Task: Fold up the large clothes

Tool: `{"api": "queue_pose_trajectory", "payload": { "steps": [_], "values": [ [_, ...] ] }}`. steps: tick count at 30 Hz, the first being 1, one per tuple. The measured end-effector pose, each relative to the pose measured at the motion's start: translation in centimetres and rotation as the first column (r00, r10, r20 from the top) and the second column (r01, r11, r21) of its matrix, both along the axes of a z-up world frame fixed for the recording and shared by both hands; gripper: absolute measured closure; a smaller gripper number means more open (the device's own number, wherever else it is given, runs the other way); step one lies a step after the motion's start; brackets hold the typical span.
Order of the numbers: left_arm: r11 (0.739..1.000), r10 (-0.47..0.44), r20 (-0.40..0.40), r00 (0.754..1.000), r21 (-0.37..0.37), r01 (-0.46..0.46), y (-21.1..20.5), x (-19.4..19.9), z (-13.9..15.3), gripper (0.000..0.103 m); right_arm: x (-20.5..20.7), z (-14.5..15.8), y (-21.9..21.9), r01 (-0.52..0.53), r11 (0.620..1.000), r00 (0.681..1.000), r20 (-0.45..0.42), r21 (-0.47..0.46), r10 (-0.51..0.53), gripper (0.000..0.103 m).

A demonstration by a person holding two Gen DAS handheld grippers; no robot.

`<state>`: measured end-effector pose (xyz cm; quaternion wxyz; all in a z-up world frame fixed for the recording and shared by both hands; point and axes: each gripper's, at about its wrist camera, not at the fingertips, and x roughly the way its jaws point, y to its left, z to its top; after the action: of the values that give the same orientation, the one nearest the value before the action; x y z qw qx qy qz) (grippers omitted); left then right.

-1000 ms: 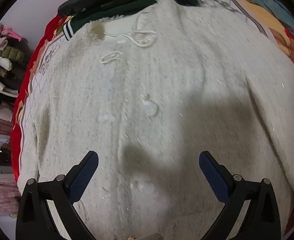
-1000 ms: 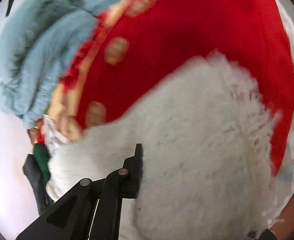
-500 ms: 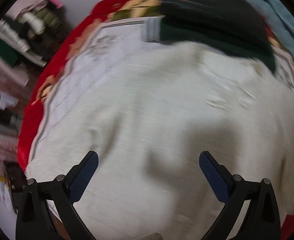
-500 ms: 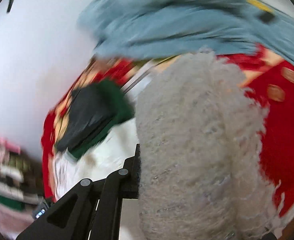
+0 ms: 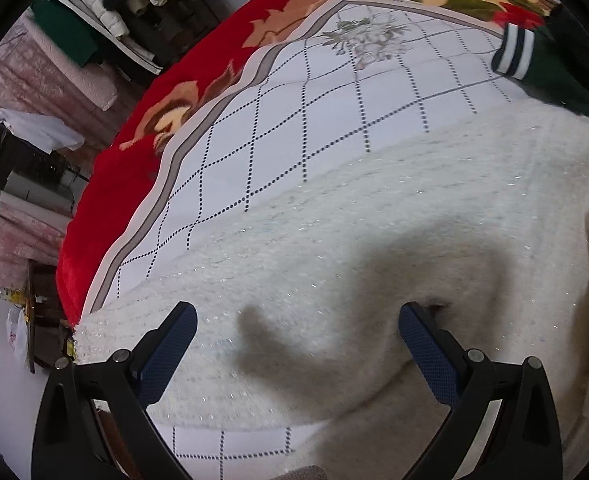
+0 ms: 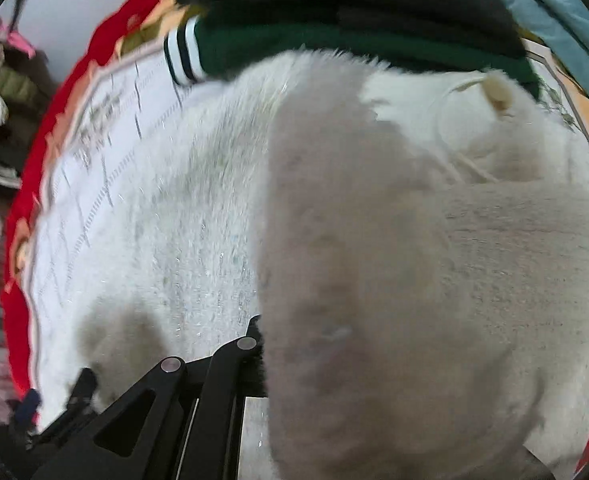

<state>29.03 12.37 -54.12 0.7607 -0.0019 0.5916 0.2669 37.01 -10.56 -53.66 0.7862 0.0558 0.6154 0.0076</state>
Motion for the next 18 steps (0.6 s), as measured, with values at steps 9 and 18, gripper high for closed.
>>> {"api": "queue_pose_trajectory", "payload": {
  "steps": [9, 18],
  "values": [
    [0.998, -0.019, 0.011, 1.0, -0.054, 0.02, 0.9, -0.7, 1.6, 0.0, 1.4, 2.6, 1.8, -0.109, 0.976, 0.994, -0.004, 0.188, 0.112, 0.044],
    [0.969, 0.127, -0.077, 0.989, -0.202, -0.14, 5.7, -8.1, 2.3, 0.0, -1.6, 5.3, -2.5, 0.062, 0.926, 0.998, -0.028, 0.373, -0.056, 0.044]
  ]
}}
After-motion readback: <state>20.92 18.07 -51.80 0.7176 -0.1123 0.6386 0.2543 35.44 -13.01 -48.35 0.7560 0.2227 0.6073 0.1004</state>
